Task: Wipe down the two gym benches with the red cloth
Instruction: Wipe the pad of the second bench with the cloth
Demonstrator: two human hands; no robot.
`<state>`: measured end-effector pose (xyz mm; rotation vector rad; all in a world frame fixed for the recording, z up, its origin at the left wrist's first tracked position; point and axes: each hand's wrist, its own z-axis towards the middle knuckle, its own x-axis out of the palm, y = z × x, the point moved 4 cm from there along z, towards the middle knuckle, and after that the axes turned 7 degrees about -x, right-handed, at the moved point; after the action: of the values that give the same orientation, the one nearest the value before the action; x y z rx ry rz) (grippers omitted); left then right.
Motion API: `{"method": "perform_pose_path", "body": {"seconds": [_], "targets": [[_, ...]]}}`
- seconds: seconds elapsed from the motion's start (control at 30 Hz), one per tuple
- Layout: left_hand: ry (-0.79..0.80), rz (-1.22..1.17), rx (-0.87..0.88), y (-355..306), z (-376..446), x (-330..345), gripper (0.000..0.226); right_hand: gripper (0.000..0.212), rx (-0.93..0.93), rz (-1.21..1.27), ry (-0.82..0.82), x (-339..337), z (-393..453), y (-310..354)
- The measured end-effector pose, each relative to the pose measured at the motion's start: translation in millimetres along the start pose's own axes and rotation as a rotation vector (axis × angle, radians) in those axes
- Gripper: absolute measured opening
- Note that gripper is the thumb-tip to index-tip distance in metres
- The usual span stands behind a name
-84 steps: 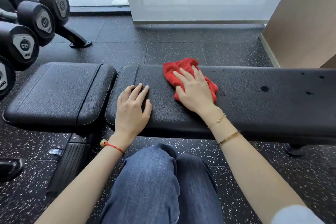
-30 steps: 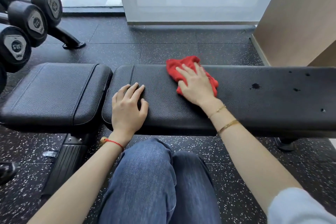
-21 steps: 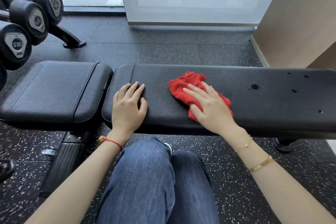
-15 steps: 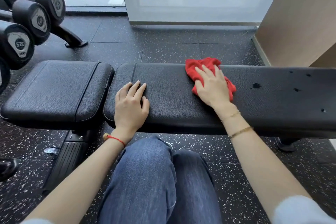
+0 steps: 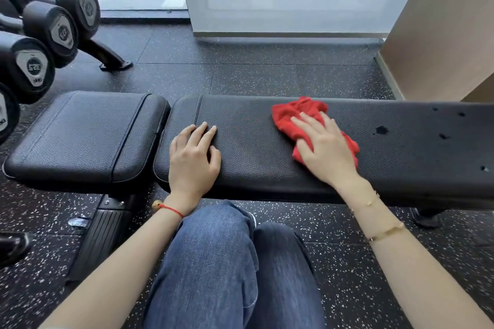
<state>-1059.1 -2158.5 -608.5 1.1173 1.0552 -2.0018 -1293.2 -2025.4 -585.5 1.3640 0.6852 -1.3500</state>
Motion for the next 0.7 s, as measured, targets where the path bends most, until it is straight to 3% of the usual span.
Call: {"method": "perform_pose_path", "body": {"seconds": [0.13, 0.3, 0.43, 0.7], "targets": [[-0.006, 0.007, -0.016, -1.3, 0.3, 0.4, 0.047, 0.051, 0.141, -0.024, -0.048, 8.9, 32.6, 11.8], [0.003, 0.016, -0.015, -2.1, 0.5, -0.2, 0.048, 0.053, -0.116, 0.025, 0.025, 23.6, 17.3, 67.8], [0.002, 0.012, -0.005, -2.0, 1.1, -0.5, 0.048, 0.053, -0.217, 0.066, 0.059, 17.1, -21.7, 62.1], [-0.015, 0.018, -0.005, -2.7, 1.1, 1.1, 0.047, 0.049, 0.091, -0.005, -0.034, -4.8, 21.9, -32.8]]}}
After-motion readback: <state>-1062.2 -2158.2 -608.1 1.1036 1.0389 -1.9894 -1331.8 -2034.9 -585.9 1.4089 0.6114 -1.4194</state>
